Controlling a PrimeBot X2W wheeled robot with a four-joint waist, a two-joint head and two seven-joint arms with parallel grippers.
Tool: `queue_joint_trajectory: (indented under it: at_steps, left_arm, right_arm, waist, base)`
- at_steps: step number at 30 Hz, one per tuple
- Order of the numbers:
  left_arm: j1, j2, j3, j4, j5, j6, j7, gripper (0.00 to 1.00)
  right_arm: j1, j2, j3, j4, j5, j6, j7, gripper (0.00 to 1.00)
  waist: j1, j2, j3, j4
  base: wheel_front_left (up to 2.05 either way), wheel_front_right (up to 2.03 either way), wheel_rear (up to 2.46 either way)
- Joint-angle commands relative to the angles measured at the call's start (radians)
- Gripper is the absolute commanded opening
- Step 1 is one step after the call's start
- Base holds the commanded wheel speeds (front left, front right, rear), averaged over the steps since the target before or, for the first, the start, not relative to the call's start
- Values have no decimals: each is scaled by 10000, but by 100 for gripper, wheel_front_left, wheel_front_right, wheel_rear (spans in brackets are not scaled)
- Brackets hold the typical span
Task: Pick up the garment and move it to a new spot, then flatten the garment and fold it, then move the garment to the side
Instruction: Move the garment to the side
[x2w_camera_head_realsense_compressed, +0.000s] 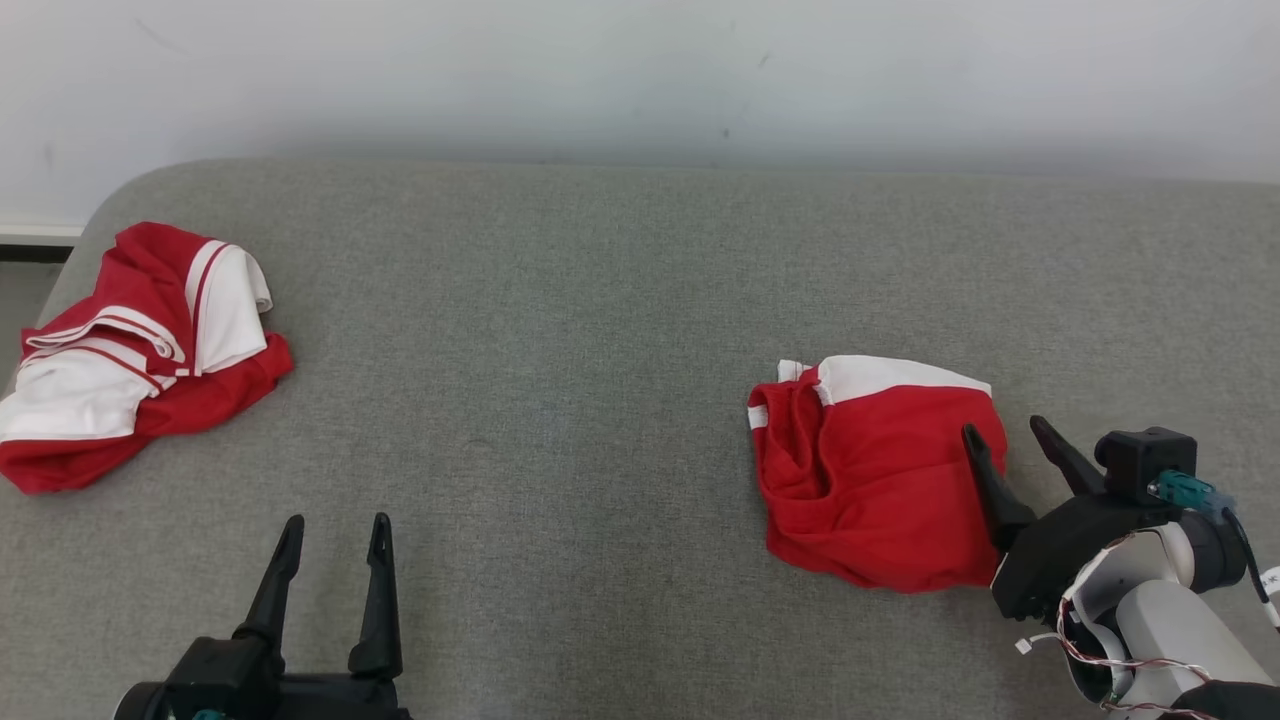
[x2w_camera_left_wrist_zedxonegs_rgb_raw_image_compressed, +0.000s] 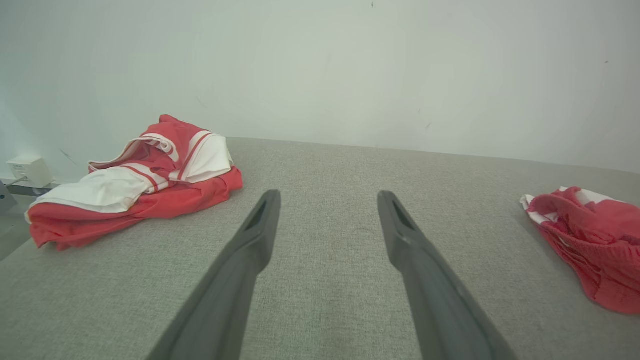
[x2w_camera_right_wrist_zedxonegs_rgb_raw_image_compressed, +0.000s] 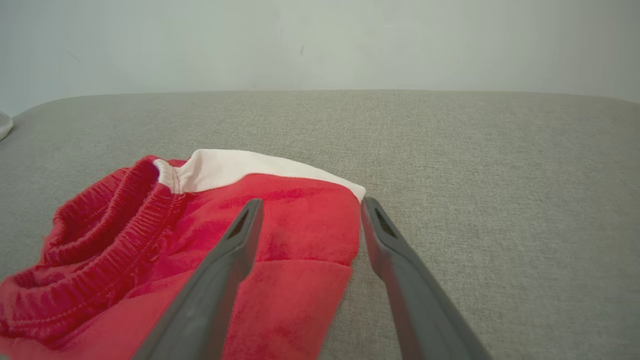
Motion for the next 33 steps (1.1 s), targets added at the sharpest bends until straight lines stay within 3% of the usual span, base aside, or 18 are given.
queue_joint_trajectory:
  at_steps: [1,7,19,20,21,28,33]
  left_arm:
    - [-147,-1,-34,7,-77,46,-2,100]
    - [-223,-1,-94,2,-126,103,-2,100]
    - [-428,-1,-136,-3,-121,104,-2,100]
    - [-418,-1,-166,19,-145,111,-2,100]
    - [-416,-1,-174,25,-153,114,-2,100]
    - [-502,-1,-206,-70,-188,83,-2,100]
    - [-953,-1,-249,-283,-178,-46,-2,100]
  right_arm:
    - [-186,58,42,329,110,-22,62,100]
    - [-610,331,85,1744,355,-22,103,100]
    - [-1201,923,663,3445,1028,-22,197,100]
    - [-1243,905,803,3578,1147,-22,205,5]
    - [-1285,823,854,3612,1197,-22,174,0]
    - [-1908,94,1382,3529,1194,-30,72,0]
    - [-2773,-894,2447,2915,973,-27,360,0]
  waist:
    - [-1,-1,113,85]
    - [-1,-1,253,133]
    - [-1,-1,493,90]
    - [-1,-1,515,93]
    - [-1,-1,531,88]
    - [-1,-1,859,-26]
    - [-1,-1,1628,-174]
  base:
    - [0,0,0]
    - [0,0,0]
    - [0,0,0]
    - [0,0,0]
    - [0,0,0]
    - [0,0,0]
    - [0,0,0]
